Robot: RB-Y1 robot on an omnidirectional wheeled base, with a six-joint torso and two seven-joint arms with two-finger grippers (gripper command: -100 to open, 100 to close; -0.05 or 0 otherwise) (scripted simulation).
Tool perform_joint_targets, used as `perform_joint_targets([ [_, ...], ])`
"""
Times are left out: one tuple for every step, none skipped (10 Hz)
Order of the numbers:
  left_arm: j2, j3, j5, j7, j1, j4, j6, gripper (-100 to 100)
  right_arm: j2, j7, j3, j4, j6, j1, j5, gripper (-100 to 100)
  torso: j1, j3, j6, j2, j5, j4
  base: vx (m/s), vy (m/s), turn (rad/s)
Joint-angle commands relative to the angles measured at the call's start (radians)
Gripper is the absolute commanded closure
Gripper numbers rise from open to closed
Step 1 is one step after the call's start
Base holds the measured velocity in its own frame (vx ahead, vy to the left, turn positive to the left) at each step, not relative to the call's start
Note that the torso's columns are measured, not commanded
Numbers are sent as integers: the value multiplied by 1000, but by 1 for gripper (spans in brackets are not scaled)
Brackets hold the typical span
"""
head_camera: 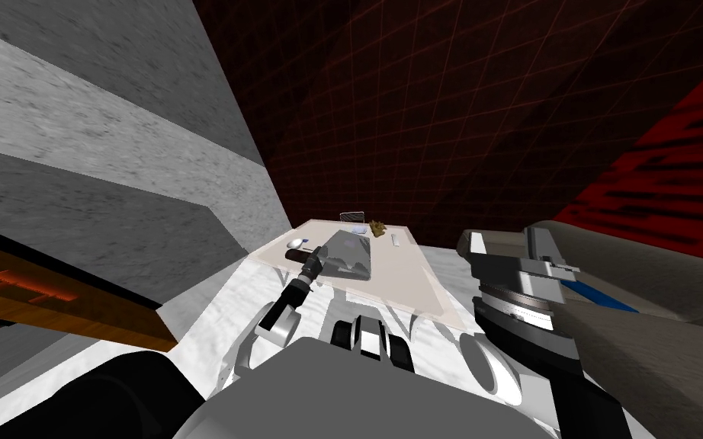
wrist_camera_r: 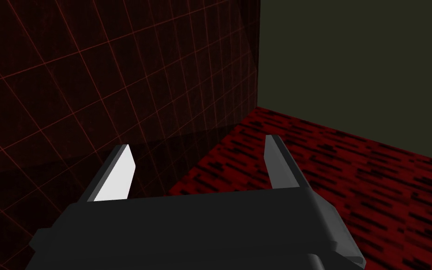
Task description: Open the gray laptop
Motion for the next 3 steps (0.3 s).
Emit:
perform_joint_targets([
  [0, 0, 0, 0, 1, 1, 1, 0, 0, 0, 0, 0, 0, 0, 0, 0, 0, 0, 0, 0, 0, 0, 0, 0, 0],
  [0, 0, 0, 0, 1, 1, 1, 0, 0, 0, 0, 0, 0, 0, 0, 0, 0, 0, 0, -1, 0, 0, 0, 0, 0],
  [0, 0, 0, 0, 1, 1, 1, 0, 0, 0, 0, 0, 0, 0, 0, 0, 0, -1, 0, -1, 0, -1, 0, 0, 0],
])
